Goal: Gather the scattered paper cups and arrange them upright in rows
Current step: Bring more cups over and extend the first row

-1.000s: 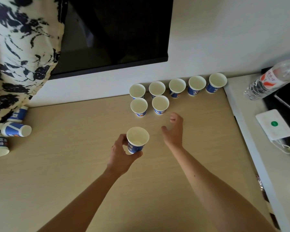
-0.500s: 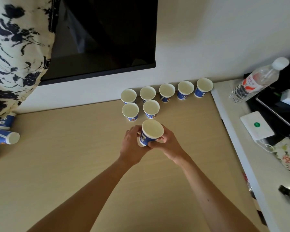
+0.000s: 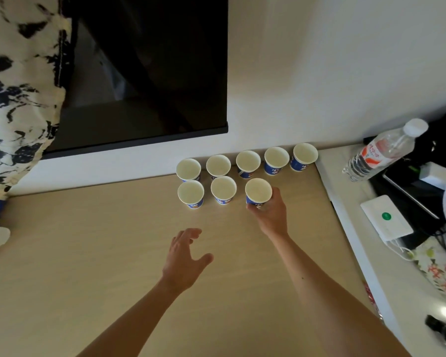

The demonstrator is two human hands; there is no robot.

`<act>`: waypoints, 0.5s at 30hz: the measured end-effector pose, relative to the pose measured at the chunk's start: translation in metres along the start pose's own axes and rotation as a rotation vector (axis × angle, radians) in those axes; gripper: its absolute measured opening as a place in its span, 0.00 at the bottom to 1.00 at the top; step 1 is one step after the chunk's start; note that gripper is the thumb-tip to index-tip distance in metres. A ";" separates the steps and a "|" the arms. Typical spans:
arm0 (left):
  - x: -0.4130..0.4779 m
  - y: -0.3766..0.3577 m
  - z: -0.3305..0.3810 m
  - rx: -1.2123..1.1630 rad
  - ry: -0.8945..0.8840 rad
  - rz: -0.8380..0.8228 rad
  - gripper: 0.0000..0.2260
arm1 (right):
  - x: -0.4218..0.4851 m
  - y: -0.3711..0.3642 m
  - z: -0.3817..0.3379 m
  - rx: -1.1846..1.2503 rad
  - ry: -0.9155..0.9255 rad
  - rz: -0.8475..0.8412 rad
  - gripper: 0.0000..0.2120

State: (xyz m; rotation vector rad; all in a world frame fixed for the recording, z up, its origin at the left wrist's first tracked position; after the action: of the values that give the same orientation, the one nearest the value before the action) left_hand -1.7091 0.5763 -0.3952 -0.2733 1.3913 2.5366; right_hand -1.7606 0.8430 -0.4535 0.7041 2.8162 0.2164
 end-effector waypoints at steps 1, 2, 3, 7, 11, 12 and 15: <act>0.000 0.001 -0.003 0.002 0.005 0.000 0.25 | 0.004 -0.002 0.001 -0.019 0.014 0.001 0.24; 0.001 0.001 -0.006 0.001 0.011 0.002 0.25 | 0.006 -0.004 0.001 -0.029 0.026 0.003 0.24; 0.002 0.002 -0.009 0.000 0.018 0.006 0.25 | 0.009 -0.005 0.002 -0.034 0.036 0.006 0.24; 0.004 0.007 -0.018 -0.003 0.041 0.017 0.24 | 0.016 -0.010 0.002 -0.041 0.060 0.027 0.23; 0.005 0.007 -0.024 -0.017 0.057 0.018 0.24 | 0.020 -0.014 0.003 -0.048 0.093 0.042 0.23; 0.005 0.007 -0.025 -0.021 0.058 0.018 0.24 | 0.021 -0.014 0.003 -0.052 0.095 0.040 0.24; 0.005 0.007 -0.028 -0.026 0.061 0.019 0.24 | 0.024 -0.017 0.004 -0.067 0.096 0.030 0.26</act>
State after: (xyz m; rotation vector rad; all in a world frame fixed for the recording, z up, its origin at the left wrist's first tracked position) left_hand -1.7143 0.5494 -0.4063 -0.3462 1.3902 2.5834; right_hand -1.7872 0.8401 -0.4650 0.7396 2.8749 0.3575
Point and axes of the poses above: each hand's wrist, its own x-axis towards the middle knuckle, its own y-axis out of the back of the hand, z = x × y, the point moved 6 cm from there along x, towards the middle knuckle, and after that the axes turned 14 degrees about x, right-handed, at the moved point
